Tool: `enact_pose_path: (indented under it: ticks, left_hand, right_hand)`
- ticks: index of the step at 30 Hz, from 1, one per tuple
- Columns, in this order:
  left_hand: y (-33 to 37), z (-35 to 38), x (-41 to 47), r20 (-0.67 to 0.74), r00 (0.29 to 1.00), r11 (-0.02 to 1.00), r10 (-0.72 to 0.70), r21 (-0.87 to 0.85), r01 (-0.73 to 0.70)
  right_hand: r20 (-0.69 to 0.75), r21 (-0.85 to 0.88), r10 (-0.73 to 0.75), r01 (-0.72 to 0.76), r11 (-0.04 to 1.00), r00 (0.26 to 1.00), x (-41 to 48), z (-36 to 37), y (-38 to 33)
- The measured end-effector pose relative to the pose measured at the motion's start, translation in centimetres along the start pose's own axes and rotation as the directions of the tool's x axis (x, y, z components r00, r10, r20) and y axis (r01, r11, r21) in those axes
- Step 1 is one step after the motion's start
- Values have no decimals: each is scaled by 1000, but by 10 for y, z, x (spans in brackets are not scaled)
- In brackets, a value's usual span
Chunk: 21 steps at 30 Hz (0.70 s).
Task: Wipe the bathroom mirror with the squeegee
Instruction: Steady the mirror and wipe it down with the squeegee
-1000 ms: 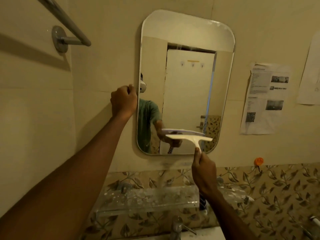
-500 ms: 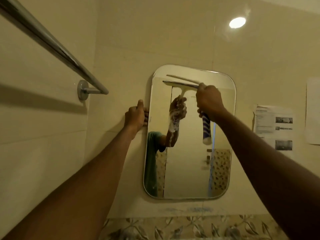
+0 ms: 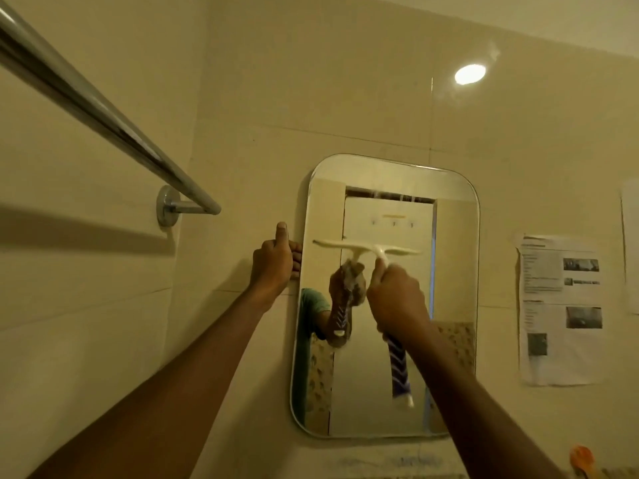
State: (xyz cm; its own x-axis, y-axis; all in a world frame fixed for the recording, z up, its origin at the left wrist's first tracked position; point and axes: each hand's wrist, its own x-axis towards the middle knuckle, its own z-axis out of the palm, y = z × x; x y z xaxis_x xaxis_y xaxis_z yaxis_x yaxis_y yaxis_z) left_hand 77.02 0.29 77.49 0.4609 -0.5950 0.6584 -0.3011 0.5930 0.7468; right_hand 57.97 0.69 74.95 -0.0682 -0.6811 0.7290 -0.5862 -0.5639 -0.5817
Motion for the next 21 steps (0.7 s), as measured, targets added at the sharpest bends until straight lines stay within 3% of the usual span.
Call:
enact_pose_path:
  ticks: [4, 6, 10, 13, 19, 21]
  left_hand:
    - [1, 2, -5, -22, 999, 998, 43, 57, -41]
    - [1, 3, -5, -27, 998, 994, 52, 98, -49]
    - [-1, 3, -3, -25, 996, 982, 85, 170, -80]
    - [-1, 3, 0, -30, 997, 982, 75, 175, -68]
    - [2, 2, -3, -27, 1000, 999, 10, 33, -9]
    - [4, 1, -6, -18, 1000, 999, 24, 34, -24]
  right_hand:
    - [40, 22, -41, 41, 999, 998, 11, -25, -14]
    - [-15, 18, -108, 108, 994, 994, 45, -47, -35]
    - [-26, -158, -163, 157, 975, 986, 110, -83, -80]
    - [51, -226, -119, 128, 966, 992, 111, -80, -81]
    - [92, 26, 24, -26, 999, 996, 24, -32, -23]
    - [143, -2, 80, -81, 997, 986, -1, -23, -10]
